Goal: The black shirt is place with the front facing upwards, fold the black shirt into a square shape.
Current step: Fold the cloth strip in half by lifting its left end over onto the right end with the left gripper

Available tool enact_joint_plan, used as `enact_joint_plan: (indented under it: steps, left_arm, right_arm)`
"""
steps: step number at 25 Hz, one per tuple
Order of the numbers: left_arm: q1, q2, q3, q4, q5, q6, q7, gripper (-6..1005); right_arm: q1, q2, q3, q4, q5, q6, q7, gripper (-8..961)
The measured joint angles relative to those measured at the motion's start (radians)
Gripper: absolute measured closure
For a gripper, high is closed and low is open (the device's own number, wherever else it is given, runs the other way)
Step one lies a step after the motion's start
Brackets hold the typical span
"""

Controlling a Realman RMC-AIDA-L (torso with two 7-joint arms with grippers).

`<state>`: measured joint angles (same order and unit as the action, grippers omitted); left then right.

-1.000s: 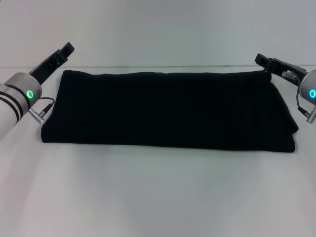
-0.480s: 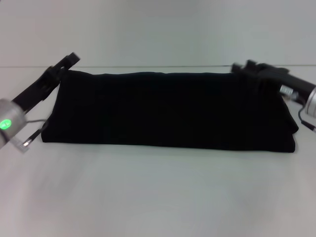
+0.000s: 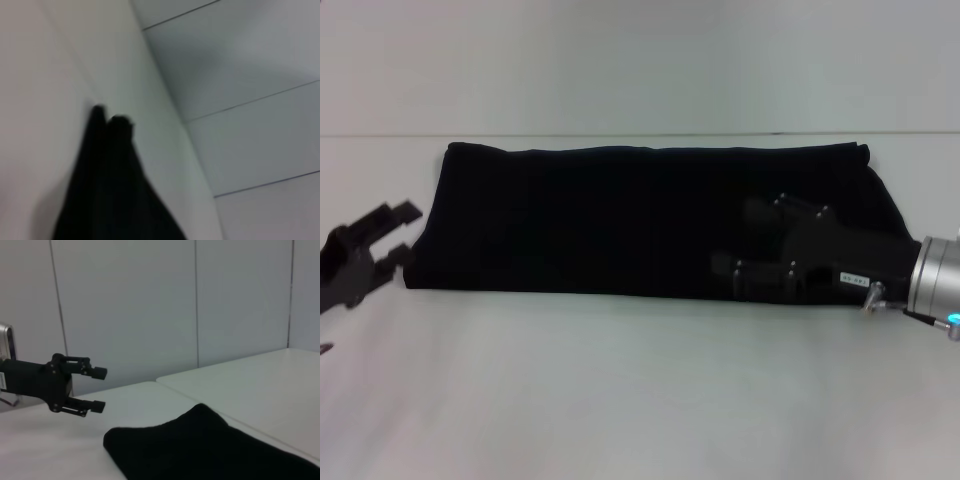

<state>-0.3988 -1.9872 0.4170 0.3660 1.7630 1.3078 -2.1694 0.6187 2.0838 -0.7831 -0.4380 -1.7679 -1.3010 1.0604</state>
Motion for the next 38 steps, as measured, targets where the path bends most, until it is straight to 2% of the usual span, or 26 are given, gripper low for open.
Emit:
enact_joint_plan:
  steps: [1,6,16,29,38]
  left_arm:
    - [0.009,0.002,-0.001,0.015,0.038,0.007,-0.039,233]
    - [0.019,0.017,-0.021,0.039,0.152,-0.005,-0.148,233]
    - [-0.030,0.027,-0.015,-0.009,0.189,-0.132,-0.184,232]
    - [-0.068,0.020,-0.010,-0.033,0.192,-0.244,-0.186,232]
    - [-0.117,-0.002,-0.008,-0.049,0.193,-0.293,-0.175,233]
  right_arm:
    - [-0.002,0.002,-0.003,0.002,0.000,0.000,-0.003,220]
    - [-0.007,0.006,-0.007,0.020,0.000,0.010,-0.022,15]
    - [-0.009,0.007,-0.009,0.027,0.001,0.023,-0.023,10]
    - [-0.008,0.007,-0.010,0.027,0.004,0.022,-0.024,9]
    - [-0.007,0.008,-0.010,0.033,0.003,0.021,-0.024,10]
